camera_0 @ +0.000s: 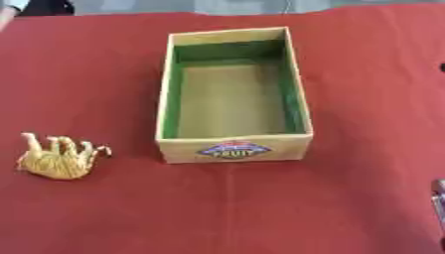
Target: Pick up objects on the table and place them in the box.
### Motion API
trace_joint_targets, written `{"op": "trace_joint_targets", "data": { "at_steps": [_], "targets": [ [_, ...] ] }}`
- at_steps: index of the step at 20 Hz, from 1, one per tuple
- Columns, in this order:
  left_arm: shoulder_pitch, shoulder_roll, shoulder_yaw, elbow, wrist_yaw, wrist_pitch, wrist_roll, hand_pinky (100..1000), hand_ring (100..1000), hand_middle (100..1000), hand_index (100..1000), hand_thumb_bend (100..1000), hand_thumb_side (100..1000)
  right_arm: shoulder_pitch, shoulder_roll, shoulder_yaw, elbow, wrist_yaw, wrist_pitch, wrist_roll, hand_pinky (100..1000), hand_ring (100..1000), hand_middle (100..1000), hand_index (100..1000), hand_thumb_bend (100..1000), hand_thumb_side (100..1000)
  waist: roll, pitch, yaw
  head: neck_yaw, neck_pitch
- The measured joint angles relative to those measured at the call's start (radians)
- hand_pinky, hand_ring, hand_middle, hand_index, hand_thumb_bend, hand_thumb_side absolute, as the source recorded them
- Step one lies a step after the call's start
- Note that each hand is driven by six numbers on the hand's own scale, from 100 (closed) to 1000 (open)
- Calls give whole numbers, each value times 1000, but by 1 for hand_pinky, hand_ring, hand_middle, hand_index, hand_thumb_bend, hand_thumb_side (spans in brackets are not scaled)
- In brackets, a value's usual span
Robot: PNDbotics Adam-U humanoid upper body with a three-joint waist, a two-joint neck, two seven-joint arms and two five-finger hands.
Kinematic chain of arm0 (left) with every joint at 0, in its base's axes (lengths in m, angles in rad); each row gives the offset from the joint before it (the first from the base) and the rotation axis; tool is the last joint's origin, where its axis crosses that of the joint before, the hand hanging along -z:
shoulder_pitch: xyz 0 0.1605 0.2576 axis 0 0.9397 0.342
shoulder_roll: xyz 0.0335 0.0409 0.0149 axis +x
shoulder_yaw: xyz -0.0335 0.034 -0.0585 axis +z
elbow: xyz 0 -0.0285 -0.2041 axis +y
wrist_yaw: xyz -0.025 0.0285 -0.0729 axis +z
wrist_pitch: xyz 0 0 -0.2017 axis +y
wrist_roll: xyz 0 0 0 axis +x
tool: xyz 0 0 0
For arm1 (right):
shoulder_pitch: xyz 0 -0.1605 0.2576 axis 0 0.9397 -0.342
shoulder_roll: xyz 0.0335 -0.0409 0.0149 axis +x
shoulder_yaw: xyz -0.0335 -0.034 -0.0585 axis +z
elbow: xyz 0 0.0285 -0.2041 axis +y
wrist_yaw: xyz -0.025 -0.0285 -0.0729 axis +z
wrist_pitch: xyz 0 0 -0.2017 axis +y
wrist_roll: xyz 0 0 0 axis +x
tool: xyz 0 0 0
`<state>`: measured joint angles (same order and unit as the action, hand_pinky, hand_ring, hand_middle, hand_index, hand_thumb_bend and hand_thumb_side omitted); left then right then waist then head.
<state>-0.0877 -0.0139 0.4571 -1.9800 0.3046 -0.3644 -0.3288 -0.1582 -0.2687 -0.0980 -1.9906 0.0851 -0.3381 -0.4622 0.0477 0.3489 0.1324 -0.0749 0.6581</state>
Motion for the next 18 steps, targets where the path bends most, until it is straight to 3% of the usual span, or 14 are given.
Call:
{"op": "trace_joint_targets", "data": {
  "at_steps": [1,4,11,18],
  "targets": [
    [0,10,2,0,-13,-18,6,731,633,692,932,100,669,1,0,0,0,0,0,0,920,582,420,776,100,414,0,-2,1,-1,1],
    [11,68,4,0,-73,-94,35,730,632,689,929,100,605,4,0,0,0,-1,0,0,919,582,421,776,100,413,6,-13,6,-4,11],
    [49,271,-22,0,-257,-257,179,727,649,686,918,100,394,19,-11,-6,0,-8,-2,-1,915,582,423,776,100,413,12,-28,10,-17,27],
    [68,489,-81,1,-460,-326,338,728,666,691,911,100,313,27,-19,-12,0,-16,-11,-7,912,583,424,775,100,414,9,-40,2,-51,27]
  ]
}}
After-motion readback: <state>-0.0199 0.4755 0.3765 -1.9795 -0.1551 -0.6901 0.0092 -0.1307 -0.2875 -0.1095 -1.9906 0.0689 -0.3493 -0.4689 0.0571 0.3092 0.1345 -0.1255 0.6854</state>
